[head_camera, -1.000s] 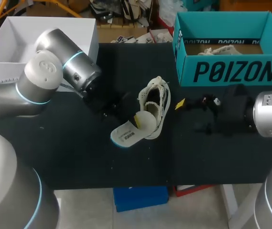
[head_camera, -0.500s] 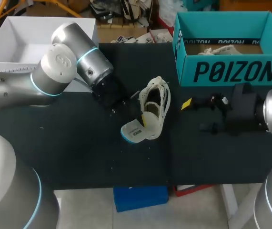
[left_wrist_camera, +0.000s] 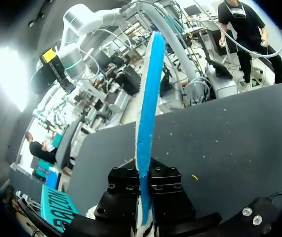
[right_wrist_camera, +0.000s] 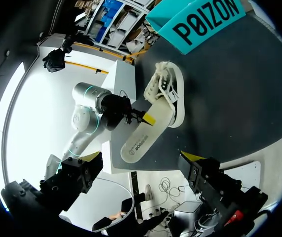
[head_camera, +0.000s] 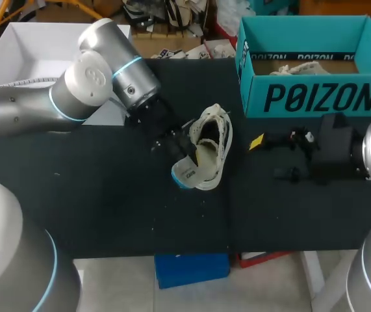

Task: Take the shoe out of the shoebox, open the shoe tongue, remove and reinsert the insole, then place the shoe into the shoebox

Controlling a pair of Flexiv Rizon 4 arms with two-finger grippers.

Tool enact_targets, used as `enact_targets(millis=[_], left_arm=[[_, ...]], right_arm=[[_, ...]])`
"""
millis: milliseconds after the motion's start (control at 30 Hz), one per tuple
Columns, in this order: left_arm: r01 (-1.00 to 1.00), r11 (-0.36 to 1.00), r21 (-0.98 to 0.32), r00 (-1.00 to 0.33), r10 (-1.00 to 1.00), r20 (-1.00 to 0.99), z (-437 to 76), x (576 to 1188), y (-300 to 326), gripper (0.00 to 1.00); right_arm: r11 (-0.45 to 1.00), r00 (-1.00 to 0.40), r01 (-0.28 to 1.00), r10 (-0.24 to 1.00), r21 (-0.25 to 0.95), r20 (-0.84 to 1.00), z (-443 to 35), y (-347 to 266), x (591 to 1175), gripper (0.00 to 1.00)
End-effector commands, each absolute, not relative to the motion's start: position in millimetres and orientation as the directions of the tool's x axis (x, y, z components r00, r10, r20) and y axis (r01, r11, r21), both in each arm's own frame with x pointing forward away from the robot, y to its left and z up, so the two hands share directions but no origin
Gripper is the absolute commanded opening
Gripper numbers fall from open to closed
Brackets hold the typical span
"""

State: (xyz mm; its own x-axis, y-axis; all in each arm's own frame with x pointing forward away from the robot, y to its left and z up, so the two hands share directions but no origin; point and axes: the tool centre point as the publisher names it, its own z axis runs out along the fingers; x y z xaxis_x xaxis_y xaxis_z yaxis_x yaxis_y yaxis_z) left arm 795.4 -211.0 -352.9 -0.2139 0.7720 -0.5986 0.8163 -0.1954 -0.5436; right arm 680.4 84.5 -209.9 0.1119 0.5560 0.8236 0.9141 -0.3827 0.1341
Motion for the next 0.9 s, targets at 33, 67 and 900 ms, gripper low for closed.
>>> enact_targets(millis=[33, 67, 900], left_arm=[[0.815, -0.198, -0.545, -0.198, 0.789, -0.582, -345, 794, -212, 0.0], [0.815, -0.2, -0.544, -0.191, 0.794, -0.577, -344, 794, -212, 0.0], [0.876, -0.123, -0.467, -0.172, 0.824, -0.54, -374, 807, -218, 0.0]], right_arm=[[-0.382, 0.111, 0.914, 0.555, 0.134, 0.824, -209, 83, 679, 1.0], [-0.382, 0.111, 0.914, 0.555, 0.134, 0.824, -209, 83, 679, 1.0], [-0.382, 0.111, 0.914, 0.555, 0.134, 0.824, -209, 83, 679, 1.0]])
